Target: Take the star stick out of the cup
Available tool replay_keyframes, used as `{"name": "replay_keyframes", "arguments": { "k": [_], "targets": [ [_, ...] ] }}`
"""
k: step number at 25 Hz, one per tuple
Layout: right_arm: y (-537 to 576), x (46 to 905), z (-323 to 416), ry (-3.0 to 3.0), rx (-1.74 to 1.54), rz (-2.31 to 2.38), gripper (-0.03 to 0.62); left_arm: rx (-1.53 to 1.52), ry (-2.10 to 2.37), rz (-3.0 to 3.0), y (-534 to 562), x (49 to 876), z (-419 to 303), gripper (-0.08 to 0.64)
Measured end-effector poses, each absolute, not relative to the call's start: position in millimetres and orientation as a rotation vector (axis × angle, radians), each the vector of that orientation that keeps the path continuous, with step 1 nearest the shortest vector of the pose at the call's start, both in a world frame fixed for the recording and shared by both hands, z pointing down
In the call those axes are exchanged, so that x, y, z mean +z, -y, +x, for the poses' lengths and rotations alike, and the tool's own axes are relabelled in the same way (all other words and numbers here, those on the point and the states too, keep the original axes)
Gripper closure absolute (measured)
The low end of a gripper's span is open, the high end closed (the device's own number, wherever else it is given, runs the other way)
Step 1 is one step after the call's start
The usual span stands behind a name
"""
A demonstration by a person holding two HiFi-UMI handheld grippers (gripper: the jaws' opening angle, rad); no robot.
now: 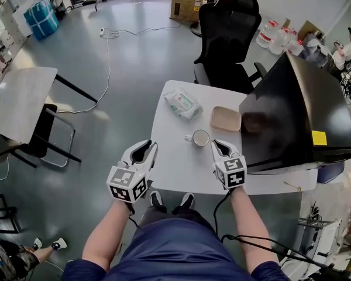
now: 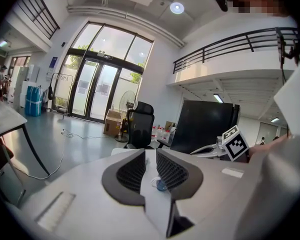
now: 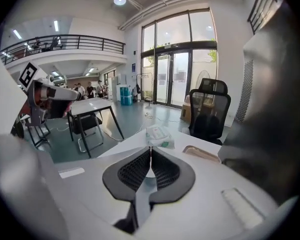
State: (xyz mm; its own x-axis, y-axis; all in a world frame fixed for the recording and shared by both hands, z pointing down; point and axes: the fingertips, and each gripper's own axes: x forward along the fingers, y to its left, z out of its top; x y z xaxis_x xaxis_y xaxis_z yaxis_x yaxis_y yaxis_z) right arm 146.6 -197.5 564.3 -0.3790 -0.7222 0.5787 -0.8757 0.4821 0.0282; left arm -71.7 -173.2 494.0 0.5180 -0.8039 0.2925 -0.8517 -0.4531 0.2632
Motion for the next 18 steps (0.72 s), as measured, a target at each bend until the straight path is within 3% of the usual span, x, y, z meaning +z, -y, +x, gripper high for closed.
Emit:
{"name": "replay_keyframes", "arguments": {
  "k": [18],
  "targets": [
    [182.1, 446.5, 181.8, 2.500, 0.547, 1.598, 0.578, 0.017, 1.368, 2.475, 206.4, 434.5, -65.9, 0.491]
  ]
}}
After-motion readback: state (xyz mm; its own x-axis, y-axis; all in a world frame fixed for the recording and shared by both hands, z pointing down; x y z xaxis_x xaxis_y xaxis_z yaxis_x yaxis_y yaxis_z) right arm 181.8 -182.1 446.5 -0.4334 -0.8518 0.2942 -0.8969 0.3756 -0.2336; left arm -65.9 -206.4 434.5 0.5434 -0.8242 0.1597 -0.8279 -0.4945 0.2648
